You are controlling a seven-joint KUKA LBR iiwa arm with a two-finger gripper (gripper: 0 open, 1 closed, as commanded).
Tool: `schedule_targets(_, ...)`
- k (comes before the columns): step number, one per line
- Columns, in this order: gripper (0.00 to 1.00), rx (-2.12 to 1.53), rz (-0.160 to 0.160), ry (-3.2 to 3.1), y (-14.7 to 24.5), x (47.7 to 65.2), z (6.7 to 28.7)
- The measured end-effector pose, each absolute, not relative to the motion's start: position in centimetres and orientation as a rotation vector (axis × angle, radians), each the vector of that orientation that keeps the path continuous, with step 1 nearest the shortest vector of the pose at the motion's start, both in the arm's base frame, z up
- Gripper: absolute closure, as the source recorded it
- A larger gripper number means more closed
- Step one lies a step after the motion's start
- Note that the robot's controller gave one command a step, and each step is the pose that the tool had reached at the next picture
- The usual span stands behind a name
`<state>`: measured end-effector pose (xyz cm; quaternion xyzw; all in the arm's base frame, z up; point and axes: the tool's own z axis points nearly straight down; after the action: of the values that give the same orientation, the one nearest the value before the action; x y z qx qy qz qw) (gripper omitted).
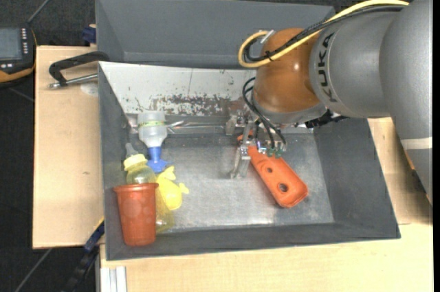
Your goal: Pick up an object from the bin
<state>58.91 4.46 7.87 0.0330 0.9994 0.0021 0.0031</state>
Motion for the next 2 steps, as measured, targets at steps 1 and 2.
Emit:
schedule_targets(1,0.0,0.1,0.007,3.131,0.9,59.7,7.4)
schedule_targets(2,0.0,0.267,0.003,3.13,-1.6,57.8,7.5)
